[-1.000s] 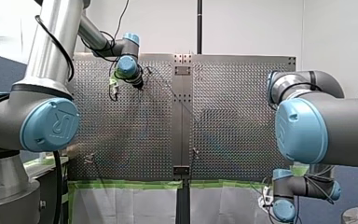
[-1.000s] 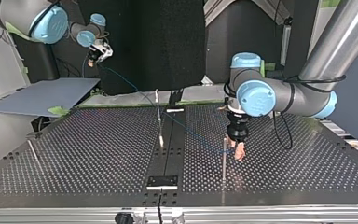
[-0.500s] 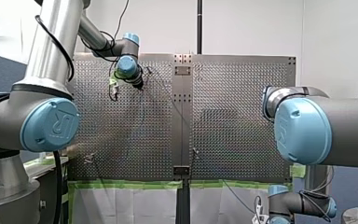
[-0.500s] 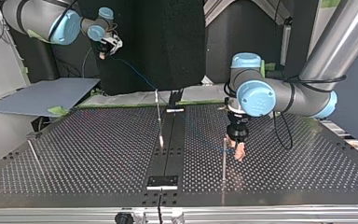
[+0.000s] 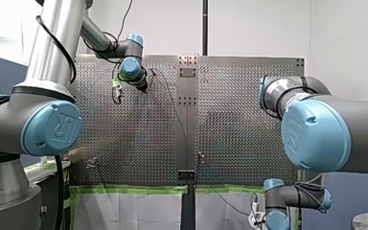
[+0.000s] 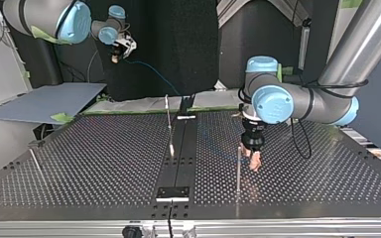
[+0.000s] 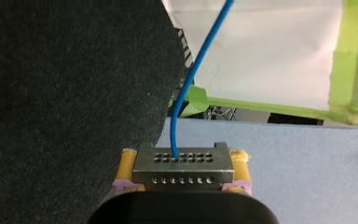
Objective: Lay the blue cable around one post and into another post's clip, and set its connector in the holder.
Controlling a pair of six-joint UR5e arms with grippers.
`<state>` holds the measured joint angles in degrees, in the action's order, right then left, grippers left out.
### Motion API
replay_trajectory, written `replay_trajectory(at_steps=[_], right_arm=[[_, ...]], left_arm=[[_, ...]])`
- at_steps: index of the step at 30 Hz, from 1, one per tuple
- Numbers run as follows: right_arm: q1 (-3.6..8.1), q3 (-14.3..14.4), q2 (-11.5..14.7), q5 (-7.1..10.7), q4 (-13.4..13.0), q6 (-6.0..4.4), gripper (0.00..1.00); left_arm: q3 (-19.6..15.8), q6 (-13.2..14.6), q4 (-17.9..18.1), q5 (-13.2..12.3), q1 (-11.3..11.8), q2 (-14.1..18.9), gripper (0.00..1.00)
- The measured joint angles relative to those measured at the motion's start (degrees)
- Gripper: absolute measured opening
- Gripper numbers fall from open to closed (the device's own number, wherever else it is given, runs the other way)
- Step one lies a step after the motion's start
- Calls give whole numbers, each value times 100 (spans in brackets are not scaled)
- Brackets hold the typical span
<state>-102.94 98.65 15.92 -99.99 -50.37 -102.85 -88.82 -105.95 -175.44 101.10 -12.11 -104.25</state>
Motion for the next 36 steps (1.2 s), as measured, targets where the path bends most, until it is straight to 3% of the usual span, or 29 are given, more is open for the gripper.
replay_trajectory(at_steps=[7, 14, 18, 25, 36], right_arm=[[-104, 2, 346, 60, 345, -130, 0], [-134, 2, 671, 333, 652, -103, 0], [-170, -22, 873, 486, 713, 0, 0], [-253, -41, 1208, 521, 770, 289, 0], [-402, 15, 1782, 468, 881, 467, 0]], left_arm=[[1, -43, -5, -39, -8, 2, 100], [0, -70, -9, -42, -19, 2, 100], [0, -79, -4, -43, -20, 3, 100], [1, -83, 0, -44, -28, 1, 100], [-1, -239, -21, -65, -23, 3, 100]])
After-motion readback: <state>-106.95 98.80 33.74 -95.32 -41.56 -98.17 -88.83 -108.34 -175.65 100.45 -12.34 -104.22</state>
